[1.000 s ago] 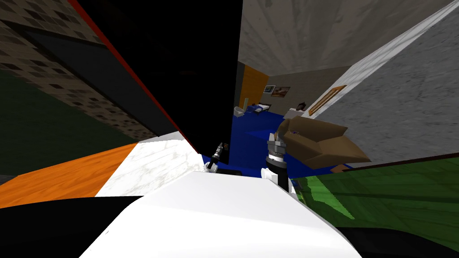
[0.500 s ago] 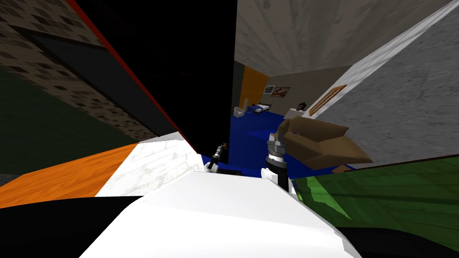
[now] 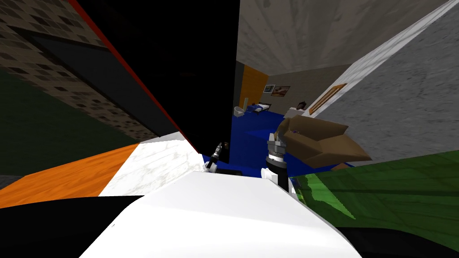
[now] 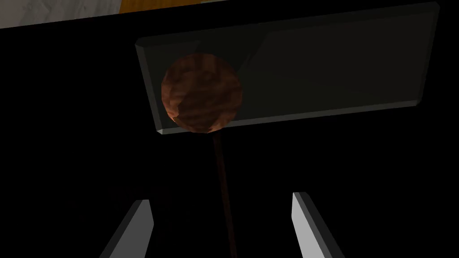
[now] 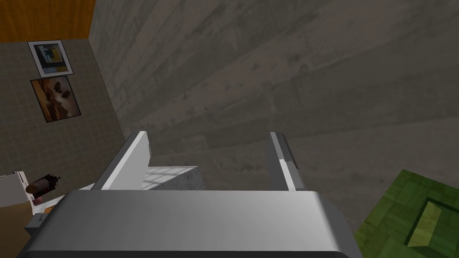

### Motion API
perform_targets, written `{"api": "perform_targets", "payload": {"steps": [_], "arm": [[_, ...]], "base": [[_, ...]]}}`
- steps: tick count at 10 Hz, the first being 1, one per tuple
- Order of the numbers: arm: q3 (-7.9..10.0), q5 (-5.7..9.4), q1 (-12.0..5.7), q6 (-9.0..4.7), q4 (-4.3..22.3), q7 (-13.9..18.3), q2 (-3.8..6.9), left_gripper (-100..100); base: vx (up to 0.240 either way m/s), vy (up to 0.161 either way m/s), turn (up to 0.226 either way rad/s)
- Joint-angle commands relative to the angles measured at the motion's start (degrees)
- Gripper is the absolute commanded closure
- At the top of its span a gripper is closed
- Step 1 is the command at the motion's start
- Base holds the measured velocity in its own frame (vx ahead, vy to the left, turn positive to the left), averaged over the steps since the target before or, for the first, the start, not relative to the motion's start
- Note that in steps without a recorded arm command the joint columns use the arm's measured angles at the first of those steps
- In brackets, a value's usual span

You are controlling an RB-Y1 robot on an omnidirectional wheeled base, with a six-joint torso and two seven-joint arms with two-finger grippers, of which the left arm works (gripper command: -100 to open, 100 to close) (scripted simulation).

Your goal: Push the door open

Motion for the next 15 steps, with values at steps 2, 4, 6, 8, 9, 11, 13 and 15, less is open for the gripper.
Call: {"api": "perform_targets", "payload": {"steps": [2, 4, 6, 8, 9, 11, 13, 15], "arm": [[1.60, -0.62, -1.68, -0.37, 2.1, 0.5, 1.15, -100], [3.00, -1.21, -3.05, -0.65, 3.7, 1.0, 0.93, -100], [4.49, -1.83, -4.50, -0.96, 5.4, 1.5, -0.56, -100], [5.12, -2.09, -5.11, -1.09, 6.1, 1.7, -1.70, -100], [5.35, -2.19, -5.33, -1.14, 6.4, 1.8, -2.21, -100], [5.60, -2.29, -5.59, -1.19, 6.7, 1.9, -2.88, -100], [5.52, -2.28, -5.41, -1.08, 6.4, 1.9, -1.96, -100], [5.55, -2.27, -5.41, -1.10, 6.5, 1.9, -1.08, -100]], "base": [[-0.120, 0.151, -0.028], [-0.143, 0.106, -0.031], [-0.220, 0.024, -0.040], [-0.173, -0.100, -0.013], [-0.128, -0.140, -0.013], [-0.120, -0.175, -0.010], [0.005, 0.007, 0.006], [0.096, 0.176, -0.012]]}}
